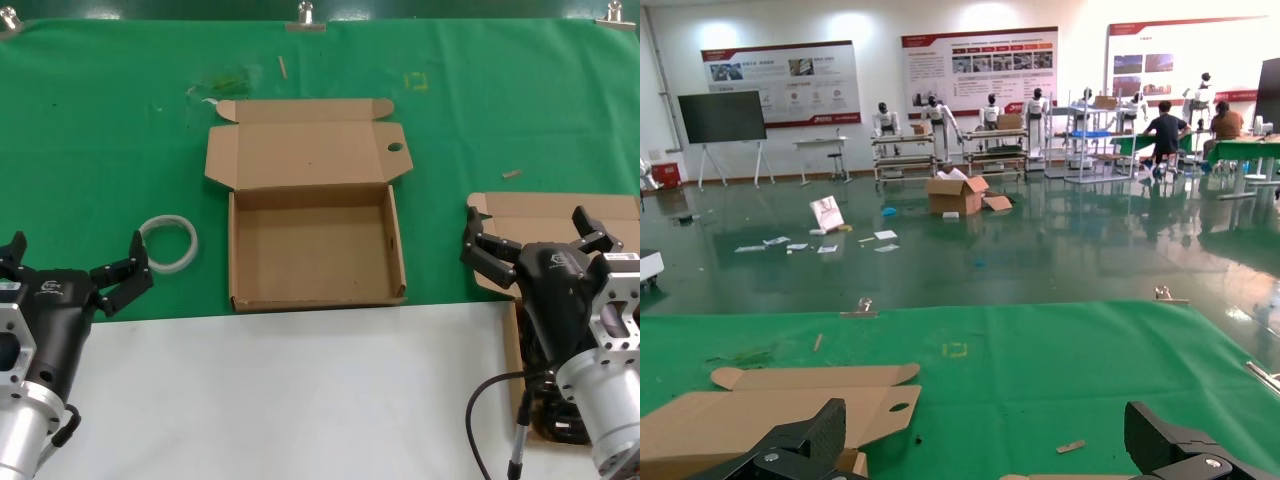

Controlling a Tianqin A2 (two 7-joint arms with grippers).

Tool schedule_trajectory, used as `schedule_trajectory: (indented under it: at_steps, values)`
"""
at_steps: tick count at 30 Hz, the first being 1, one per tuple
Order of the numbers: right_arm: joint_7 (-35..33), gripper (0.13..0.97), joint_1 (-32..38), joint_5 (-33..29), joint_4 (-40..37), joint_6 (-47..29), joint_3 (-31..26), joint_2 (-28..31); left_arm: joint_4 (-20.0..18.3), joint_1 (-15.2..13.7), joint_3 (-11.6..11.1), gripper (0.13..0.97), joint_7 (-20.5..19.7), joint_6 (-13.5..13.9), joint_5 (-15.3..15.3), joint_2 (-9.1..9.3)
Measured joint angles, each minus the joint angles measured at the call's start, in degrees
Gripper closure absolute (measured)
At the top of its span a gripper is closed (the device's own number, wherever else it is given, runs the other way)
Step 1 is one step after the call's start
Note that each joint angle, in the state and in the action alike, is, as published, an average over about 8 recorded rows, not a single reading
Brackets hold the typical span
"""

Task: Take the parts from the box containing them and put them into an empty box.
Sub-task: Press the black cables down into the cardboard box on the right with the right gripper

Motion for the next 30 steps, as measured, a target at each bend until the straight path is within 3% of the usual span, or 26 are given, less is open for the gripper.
schedule_trajectory:
  at_steps: [19, 24, 30]
  values:
    - [-1.9, 0.129, 1.3, 0.0, -0.4, 2.2, -1.0, 0.0, 0.0, 0.0, 0.0, 0.132, 0.0, 0.0, 0.0, 0.00]
    - [-7.9, 0.129, 3.2, 3.7, -1.0, 9.0, -4.4, -0.1, 0.0, 0.0, 0.0, 0.132, 0.0, 0.0, 0.0, 0.00]
    - [-20.7, 0.129, 4.0, 13.6, -0.3, 21.3, -9.6, -0.1, 0.0, 0.0, 0.0, 0.132, 0.0, 0.0, 0.0, 0.00]
